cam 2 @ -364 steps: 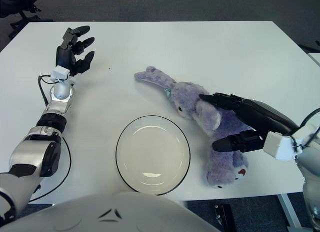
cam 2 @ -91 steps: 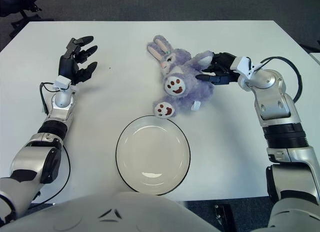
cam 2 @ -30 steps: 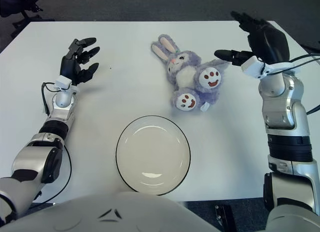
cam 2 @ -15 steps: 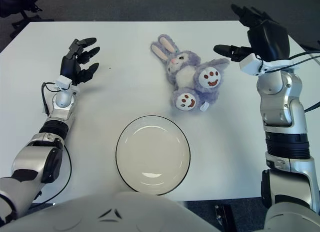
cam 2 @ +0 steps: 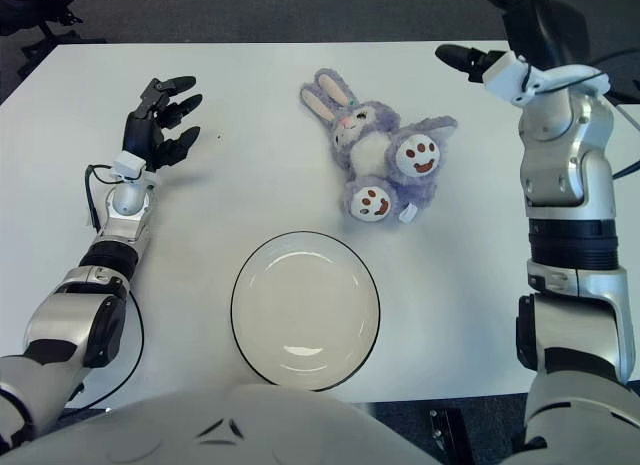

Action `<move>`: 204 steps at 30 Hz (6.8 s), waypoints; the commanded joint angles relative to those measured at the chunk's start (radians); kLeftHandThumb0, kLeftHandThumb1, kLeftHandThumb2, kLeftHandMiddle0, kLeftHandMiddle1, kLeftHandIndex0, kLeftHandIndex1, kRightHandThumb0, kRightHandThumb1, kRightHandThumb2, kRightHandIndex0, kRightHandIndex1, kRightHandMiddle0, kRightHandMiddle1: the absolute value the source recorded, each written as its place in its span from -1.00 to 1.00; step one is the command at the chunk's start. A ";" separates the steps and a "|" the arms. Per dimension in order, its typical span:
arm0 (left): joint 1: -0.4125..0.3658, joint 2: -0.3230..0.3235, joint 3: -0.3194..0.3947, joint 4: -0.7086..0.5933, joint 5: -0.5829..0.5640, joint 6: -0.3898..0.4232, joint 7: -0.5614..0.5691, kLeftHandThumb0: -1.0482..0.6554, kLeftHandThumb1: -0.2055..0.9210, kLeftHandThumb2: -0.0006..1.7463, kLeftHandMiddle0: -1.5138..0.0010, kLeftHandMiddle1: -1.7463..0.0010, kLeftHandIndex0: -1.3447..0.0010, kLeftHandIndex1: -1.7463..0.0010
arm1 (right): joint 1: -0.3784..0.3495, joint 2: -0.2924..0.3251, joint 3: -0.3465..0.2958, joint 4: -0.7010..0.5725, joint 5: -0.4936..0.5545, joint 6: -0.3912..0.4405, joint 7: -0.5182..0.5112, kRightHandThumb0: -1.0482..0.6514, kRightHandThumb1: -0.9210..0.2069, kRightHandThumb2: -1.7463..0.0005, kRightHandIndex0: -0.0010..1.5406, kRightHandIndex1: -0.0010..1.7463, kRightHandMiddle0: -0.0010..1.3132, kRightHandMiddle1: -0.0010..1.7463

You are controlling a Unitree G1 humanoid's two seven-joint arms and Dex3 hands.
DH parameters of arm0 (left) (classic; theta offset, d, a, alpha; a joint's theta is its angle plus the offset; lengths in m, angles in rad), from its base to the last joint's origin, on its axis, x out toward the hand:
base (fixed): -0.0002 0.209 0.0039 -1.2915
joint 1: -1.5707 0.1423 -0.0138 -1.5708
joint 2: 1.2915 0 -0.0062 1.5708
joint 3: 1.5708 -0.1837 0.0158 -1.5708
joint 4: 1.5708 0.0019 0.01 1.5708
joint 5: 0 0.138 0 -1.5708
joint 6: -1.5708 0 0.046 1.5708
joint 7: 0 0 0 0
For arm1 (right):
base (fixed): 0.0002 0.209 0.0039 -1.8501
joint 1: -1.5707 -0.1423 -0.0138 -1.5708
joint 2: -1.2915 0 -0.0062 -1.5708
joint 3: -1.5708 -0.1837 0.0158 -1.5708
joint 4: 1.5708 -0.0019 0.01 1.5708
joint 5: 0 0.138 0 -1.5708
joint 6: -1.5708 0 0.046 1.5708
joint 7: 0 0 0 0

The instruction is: Put the doll into the plate.

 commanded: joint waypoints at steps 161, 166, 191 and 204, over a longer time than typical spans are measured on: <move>-0.206 0.193 -0.304 0.047 0.611 -0.330 0.540 -0.20 1.00 -0.91 0.37 0.99 0.51 0.67 | 0.087 0.111 0.129 0.156 0.587 -0.217 0.787 -0.45 -1.00 0.02 -0.05 -0.98 -0.22 -0.93; -0.207 0.195 -0.305 0.054 0.606 -0.340 0.532 -0.19 1.00 -0.91 0.37 0.99 0.50 0.69 | 0.085 0.125 0.128 0.200 0.607 -0.295 0.811 -0.44 -1.00 0.03 -0.06 -0.99 -0.21 -0.92; -0.412 0.242 -0.388 0.263 0.488 -0.305 0.052 -0.29 0.97 -0.99 0.55 0.30 0.64 0.19 | 0.068 0.153 0.115 0.291 0.635 -0.392 0.831 -0.43 -1.00 0.01 -0.11 -0.99 -0.20 -0.91; -0.466 0.263 -0.494 0.213 0.713 -0.233 0.271 -0.40 0.91 -1.00 0.35 0.96 0.43 0.78 | 0.162 0.160 0.053 0.087 0.802 -0.048 0.806 -0.42 -1.00 0.02 0.00 -0.95 -0.15 -0.89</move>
